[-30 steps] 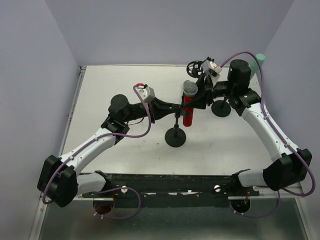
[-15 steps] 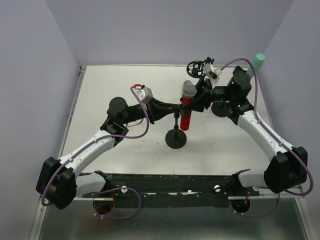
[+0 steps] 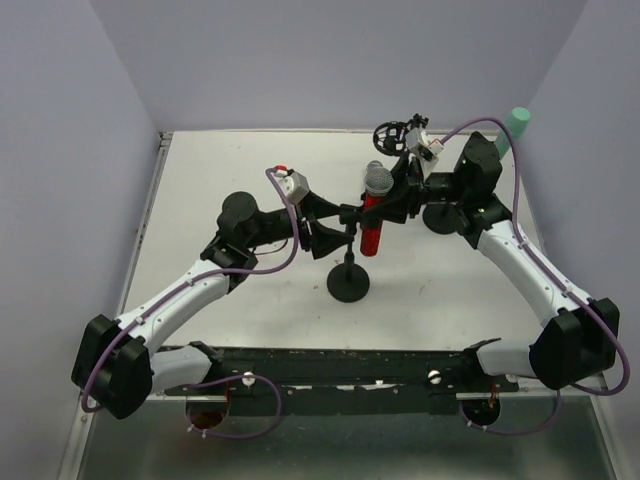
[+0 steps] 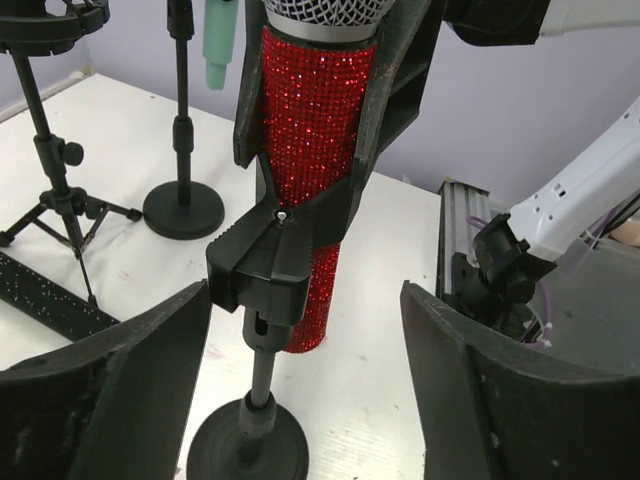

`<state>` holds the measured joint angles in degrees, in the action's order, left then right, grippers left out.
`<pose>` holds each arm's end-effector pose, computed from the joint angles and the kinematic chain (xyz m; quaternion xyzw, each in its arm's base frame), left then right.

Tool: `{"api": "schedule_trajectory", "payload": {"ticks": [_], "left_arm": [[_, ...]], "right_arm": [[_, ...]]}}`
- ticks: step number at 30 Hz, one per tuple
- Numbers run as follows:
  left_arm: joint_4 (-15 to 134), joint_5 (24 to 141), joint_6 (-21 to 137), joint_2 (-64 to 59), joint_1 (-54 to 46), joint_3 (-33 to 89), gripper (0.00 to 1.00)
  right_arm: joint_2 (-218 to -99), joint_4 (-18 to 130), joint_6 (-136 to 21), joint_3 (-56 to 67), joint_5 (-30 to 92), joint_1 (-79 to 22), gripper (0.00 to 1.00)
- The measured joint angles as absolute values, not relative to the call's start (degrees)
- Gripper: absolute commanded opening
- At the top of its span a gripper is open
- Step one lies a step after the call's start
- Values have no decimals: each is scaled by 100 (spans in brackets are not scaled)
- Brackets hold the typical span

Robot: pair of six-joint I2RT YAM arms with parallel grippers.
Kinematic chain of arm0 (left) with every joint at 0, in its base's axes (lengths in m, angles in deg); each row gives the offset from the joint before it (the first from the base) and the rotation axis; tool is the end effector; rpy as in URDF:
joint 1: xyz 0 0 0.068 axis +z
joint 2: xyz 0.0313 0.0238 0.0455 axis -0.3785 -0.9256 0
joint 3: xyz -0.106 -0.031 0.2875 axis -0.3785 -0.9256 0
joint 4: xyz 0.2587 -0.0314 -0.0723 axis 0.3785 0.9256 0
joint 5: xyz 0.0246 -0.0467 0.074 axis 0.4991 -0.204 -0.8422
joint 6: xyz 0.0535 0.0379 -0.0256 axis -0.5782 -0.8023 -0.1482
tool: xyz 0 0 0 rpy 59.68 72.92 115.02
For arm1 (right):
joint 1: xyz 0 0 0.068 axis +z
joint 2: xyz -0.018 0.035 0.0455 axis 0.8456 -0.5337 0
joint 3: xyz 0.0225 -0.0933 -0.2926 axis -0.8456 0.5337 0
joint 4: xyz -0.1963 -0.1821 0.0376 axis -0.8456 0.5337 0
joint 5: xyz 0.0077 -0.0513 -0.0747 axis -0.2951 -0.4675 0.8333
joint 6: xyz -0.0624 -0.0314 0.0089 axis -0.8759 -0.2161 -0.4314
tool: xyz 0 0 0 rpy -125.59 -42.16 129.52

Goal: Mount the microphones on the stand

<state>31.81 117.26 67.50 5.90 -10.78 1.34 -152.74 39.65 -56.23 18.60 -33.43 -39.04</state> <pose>0.2114 -0.1844 0.3668 0.3402 0.5773 -0.5340 0.5156 0.2652 0.1476 0.4102 -0.4747 0.5174 0.5317 0.4735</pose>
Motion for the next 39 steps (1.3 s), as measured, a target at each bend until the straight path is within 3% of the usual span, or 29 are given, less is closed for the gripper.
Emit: {"api": "schedule_trajectory", "payload": {"ticks": [3,13,17,23,31,39], "left_arm": [[3282,11753,6777,634,-1089,134,99],[3562,11667,6361,1451,-1089,-93,99],[3584,11584,6182,1808,-1089,-548,95],[3369,11562,6081,1644,-1089,-1182,92],[2666,11416,5992,686,-1257,-1169,88],[2370,11259,5690,-254,-1622,-460,69]], "right_arm": [[-15272,4009,-5669,1842,-3328,-3904,25],[-15233,4450,-5848,1766,-3221,-3904,88],[-15231,4835,-6086,1718,-3033,-3904,99],[-15071,5523,-6624,1674,-2952,-3981,100],[-14665,6363,-7446,1674,-3013,-4368,100],[-14219,7121,-8349,2017,-3022,-4765,100]]}}
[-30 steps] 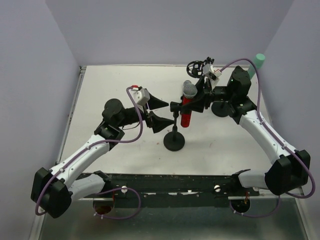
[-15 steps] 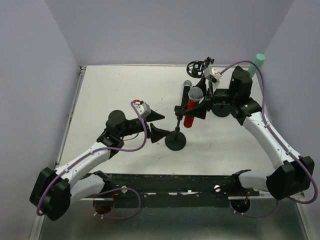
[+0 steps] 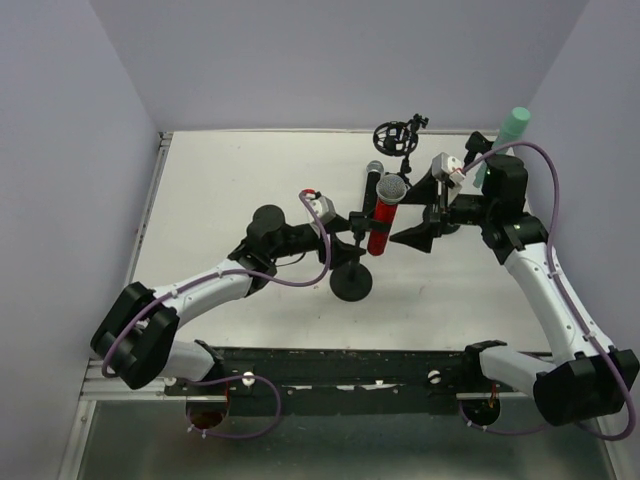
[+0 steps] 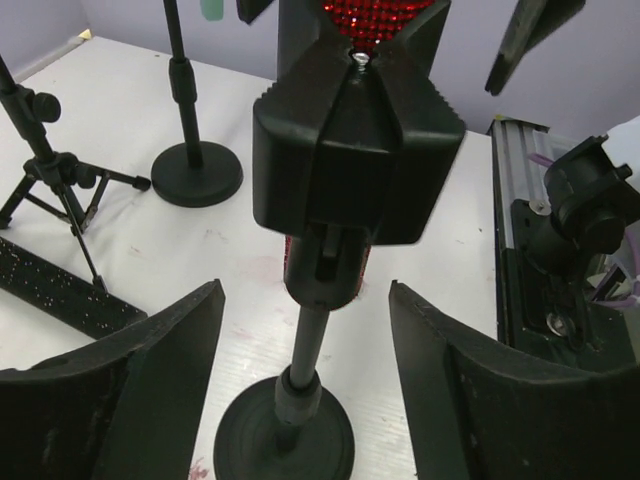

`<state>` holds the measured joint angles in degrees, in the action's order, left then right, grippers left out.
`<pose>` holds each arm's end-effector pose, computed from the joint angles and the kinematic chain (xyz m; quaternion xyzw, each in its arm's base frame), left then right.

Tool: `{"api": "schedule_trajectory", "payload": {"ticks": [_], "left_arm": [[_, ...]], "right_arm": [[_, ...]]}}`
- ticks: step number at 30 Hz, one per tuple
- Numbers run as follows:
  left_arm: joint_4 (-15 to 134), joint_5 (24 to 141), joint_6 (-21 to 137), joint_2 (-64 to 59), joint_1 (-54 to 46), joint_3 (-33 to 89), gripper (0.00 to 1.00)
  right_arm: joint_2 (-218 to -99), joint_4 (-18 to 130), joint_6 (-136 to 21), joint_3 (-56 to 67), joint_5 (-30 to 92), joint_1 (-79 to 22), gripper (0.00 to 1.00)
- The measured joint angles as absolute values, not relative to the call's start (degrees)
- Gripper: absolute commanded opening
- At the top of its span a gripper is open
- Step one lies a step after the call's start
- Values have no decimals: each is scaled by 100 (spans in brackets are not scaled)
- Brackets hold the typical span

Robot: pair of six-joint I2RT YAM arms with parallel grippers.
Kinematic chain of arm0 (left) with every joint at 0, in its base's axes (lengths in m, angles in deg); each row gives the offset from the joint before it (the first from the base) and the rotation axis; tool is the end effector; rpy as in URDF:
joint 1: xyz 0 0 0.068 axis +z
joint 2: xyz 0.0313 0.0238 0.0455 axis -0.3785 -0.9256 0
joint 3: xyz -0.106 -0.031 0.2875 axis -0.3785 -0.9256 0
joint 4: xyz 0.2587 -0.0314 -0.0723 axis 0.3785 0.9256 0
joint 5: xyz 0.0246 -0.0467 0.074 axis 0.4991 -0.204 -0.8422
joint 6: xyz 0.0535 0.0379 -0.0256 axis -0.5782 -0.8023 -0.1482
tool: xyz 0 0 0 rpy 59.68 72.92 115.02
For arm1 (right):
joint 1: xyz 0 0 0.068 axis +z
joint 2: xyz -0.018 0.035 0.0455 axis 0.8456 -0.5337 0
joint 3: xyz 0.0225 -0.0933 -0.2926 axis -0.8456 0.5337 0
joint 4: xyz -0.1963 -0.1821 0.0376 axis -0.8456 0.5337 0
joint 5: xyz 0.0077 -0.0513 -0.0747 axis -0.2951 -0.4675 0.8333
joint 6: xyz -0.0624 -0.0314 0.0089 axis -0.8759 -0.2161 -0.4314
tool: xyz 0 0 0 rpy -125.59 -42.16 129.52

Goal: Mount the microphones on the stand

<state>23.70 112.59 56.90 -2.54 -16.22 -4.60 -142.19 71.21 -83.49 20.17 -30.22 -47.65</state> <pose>0.2171 -0.2182 0.3053 0.3891 0.5801 -0.4896 0.5220 0.2274 0.0950 0.3959 -0.4839 0.5721 0.4253 0.5076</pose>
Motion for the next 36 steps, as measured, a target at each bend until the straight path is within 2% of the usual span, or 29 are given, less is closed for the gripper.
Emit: {"api": "schedule_trajectory", "payload": {"ticks": [5,8,10,11,14,16,27,32,36], "left_arm": [[2298,11243,5592,-632,-1716,-272,52],[2272,11239,5563,-748,-1738,-248,49],[2235,11239,5563,-820,-1753,-246,43],[2220,11239,5568,-844,-1764,-248,38],[2165,11237,5570,-872,-1775,-259,13],[2093,11217,5526,-872,-1777,-277,0],[1892,10929,5496,-398,-1620,-760,0],[2056,10496,5439,192,-936,-1022,0],[2049,10140,5279,304,-11,-836,0]], "right_arm": [[-13985,7414,-8672,2393,-3089,-5028,100],[-13871,7480,-8766,2588,-3153,-5170,100],[-13814,7486,-8797,2701,-3186,-5227,100],[-13795,7486,-8810,2752,-3208,-5246,100],[-13771,7488,-8834,2872,-3236,-5259,100],[-13749,7488,-8856,2953,-3240,-5259,100],[-13620,7659,-9157,3257,-3236,-5262,100],[-13591,7799,-9271,3359,-3214,-5259,100],[-13591,7836,-9310,3364,-3131,-5262,100]]}}
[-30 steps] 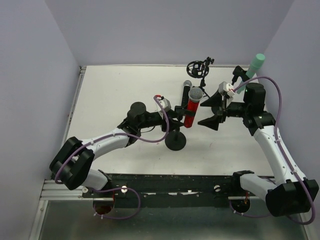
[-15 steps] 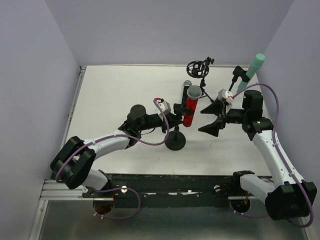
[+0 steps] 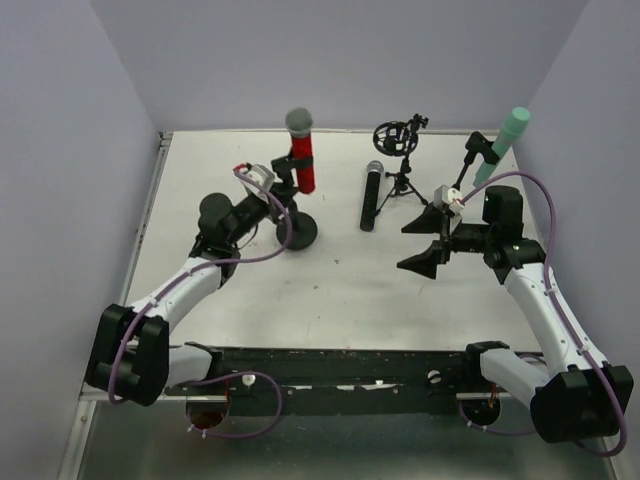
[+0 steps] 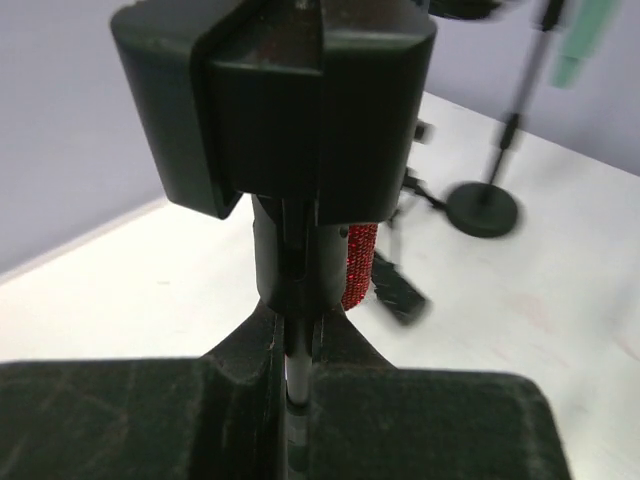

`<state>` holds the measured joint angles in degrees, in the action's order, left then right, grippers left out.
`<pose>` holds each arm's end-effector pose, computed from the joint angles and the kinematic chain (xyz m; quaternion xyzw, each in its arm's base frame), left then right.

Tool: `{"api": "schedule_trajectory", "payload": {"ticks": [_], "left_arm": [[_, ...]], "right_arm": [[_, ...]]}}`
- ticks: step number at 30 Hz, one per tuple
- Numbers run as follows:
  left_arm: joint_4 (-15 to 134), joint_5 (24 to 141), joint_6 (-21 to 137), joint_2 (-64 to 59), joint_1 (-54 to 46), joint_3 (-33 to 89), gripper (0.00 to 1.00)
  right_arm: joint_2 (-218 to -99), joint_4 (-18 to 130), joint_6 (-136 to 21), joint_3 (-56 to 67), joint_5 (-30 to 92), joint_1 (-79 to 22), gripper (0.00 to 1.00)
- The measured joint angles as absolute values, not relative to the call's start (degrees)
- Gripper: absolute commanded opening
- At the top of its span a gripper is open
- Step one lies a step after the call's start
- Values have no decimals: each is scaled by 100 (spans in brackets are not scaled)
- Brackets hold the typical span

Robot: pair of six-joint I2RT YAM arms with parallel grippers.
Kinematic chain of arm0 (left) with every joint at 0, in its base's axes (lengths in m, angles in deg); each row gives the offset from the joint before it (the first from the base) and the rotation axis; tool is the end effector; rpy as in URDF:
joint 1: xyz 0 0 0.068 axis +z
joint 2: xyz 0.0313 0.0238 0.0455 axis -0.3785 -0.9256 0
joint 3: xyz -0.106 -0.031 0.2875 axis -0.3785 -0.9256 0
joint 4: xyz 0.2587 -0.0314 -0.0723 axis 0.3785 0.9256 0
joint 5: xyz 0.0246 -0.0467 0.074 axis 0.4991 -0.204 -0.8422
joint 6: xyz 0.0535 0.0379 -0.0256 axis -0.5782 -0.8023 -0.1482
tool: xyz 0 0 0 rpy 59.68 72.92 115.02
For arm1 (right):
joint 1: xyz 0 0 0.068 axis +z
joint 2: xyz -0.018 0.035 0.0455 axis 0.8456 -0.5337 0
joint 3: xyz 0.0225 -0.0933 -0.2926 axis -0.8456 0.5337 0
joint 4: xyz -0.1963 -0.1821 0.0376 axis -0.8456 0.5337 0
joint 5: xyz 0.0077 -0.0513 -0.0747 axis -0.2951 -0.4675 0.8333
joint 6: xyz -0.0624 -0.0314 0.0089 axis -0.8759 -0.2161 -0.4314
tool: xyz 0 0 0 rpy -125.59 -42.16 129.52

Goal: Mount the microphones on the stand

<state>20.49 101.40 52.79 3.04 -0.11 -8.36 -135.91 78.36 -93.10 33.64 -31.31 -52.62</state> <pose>0.2546 -0.1333 0.3156 0.2650 0.6141 -0.3319 0.6652 0.1975 0.0720 0.3273 -0.4666 0.6154 0.4188 0.4777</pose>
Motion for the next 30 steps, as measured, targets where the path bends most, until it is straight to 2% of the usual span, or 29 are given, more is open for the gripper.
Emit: {"api": "schedule_trajectory", "payload": {"ticks": [5,10,18,25,30], "left_arm": [[1933,10037,5295,-428,1300,117,0],[1905,9895,5319,-1370,2006,1098,0],[2148,9628,5172,-2531,2450,2162,0],[2454,9514,4954,-2953,2518,2333,0],[2499,9499,4941,-3040,2518,2278,12]], "right_arm": [[-13594,7838,-9365,3364,-3072,-5262,100],[-13607,7858,-9457,3364,-3028,-5262,100],[-13779,8015,-9634,3364,-3004,-5262,100],[-13928,8157,-9750,3364,-3004,-5262,100],[-13939,8173,-9758,3364,-3006,-5262,100]]}}
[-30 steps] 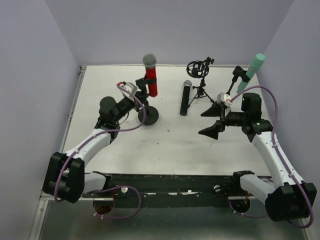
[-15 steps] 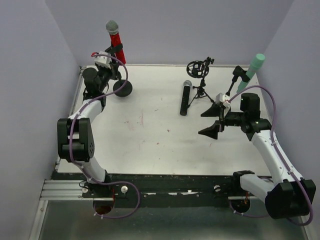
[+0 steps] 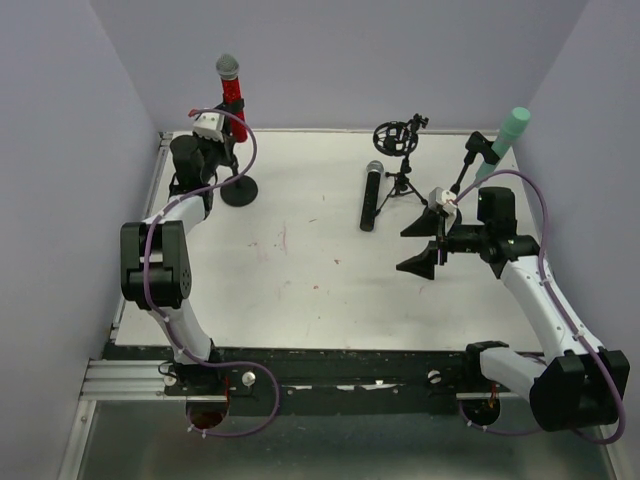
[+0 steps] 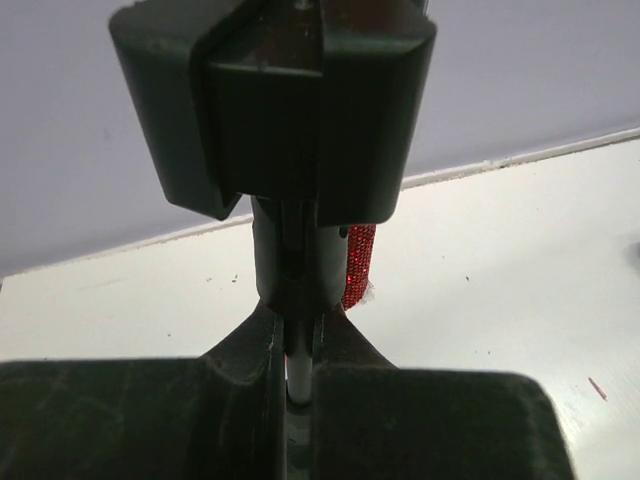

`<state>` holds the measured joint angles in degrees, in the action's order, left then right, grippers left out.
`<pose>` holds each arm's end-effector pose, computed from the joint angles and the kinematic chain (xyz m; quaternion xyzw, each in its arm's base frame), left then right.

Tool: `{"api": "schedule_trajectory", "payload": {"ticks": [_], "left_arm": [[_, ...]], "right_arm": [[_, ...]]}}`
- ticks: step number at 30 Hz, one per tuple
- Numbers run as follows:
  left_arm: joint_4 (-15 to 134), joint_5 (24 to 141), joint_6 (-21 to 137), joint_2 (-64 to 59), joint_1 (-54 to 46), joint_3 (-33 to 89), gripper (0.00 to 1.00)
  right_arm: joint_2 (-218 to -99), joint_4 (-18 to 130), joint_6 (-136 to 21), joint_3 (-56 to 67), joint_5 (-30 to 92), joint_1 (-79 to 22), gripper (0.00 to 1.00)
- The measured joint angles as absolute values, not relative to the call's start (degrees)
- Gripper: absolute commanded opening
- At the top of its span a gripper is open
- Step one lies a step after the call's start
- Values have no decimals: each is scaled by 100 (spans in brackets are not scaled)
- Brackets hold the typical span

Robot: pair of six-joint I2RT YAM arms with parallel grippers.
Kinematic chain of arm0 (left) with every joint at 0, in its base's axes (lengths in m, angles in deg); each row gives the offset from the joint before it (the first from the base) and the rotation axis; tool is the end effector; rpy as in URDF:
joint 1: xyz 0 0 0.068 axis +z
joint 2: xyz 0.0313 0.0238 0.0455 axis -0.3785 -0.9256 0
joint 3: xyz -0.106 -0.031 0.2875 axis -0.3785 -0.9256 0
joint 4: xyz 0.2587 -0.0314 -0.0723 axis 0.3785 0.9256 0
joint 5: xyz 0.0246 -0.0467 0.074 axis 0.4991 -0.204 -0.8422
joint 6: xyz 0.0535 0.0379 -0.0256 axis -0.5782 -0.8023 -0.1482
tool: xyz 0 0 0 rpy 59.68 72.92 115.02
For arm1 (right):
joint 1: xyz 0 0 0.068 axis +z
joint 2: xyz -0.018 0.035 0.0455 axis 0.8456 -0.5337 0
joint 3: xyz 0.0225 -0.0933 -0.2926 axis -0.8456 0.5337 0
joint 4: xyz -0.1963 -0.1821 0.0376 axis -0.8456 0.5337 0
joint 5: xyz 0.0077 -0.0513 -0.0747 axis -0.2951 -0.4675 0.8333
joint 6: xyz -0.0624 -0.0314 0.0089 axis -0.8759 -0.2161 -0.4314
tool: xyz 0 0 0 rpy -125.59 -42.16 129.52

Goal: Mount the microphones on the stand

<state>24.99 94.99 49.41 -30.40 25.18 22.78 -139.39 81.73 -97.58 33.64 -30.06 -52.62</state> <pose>0.4586 0.0030 0.3002 0.0927 0.7009 -0.1284 0.6954 0.2075 0.0725 0.3108 -0.4666 0.6337 0.4165 0.4553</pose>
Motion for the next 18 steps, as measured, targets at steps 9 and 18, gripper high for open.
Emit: {"api": "schedule_trajectory", "payload": {"ticks": [9,18], "left_arm": [[2025,9340,4941,-2975,2555,1861,74],[1710,9167,5220,-2361,2566,923,99]], "right_arm": [[-13935,8175,-9760,3364,-3004,-5262,100],[-13856,8173,-9760,3364,-2989,-5262,100]]}}
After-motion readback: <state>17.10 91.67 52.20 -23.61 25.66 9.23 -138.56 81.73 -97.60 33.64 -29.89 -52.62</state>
